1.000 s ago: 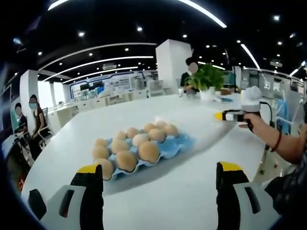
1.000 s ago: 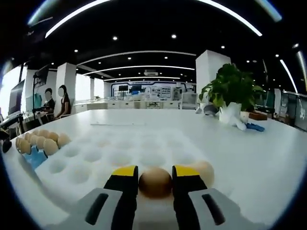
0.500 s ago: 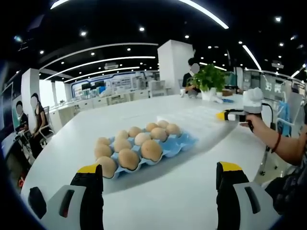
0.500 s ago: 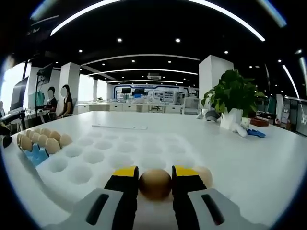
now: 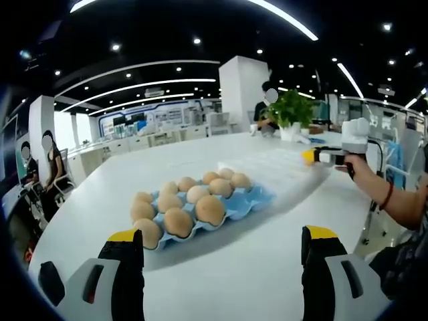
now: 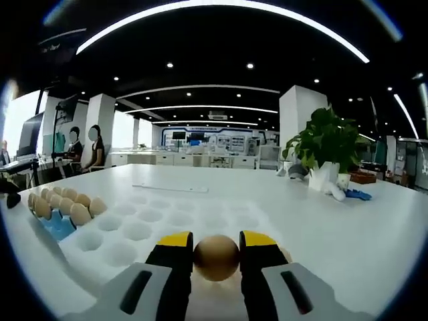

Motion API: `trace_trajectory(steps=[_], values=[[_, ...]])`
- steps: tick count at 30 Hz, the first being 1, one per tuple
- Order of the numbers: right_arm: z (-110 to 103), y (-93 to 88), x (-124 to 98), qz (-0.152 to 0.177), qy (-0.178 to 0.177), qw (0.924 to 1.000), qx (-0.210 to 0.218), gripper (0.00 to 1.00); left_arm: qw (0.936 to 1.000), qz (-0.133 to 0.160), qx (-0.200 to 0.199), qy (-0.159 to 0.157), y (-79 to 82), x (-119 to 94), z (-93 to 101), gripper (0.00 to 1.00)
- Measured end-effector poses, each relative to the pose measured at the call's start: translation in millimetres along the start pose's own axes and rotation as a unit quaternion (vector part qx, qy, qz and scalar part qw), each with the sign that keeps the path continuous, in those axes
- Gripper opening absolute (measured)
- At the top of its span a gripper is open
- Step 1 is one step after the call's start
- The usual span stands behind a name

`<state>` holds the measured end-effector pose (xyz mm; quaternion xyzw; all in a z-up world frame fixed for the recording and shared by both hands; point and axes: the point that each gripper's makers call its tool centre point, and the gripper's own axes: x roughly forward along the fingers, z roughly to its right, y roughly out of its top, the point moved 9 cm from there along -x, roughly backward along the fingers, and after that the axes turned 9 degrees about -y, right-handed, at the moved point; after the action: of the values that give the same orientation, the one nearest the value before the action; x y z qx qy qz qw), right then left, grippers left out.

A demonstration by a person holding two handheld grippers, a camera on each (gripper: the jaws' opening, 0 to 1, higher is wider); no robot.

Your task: Place the egg into an empty slot of the egg tray after lifting it from the table, then release the egg inside the slot.

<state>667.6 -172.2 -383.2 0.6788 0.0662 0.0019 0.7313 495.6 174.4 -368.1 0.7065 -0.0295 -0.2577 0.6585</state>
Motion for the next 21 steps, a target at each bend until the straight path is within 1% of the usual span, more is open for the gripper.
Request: trace_trajectory(steps=[7,12,21], values=[[-13,6.9,-1,0.008,0.02,0.9997,-0.009,0.28,1.0,0.001,-0.001,0.001,-0.4,-1,0.0,1.0],[-22,8.5,-2,0.01,0.034,0.9993,-0.013,0.28,1.0,-0.001,-0.001,0.003,-0.7,-2,-1.5,1.0],[-48,10.9,-4,0.009,0.071,0.9972,-0.02,0.28,1.0,-0.005,0.001,0.005,-2.5,-5,-2.7,1.0]])
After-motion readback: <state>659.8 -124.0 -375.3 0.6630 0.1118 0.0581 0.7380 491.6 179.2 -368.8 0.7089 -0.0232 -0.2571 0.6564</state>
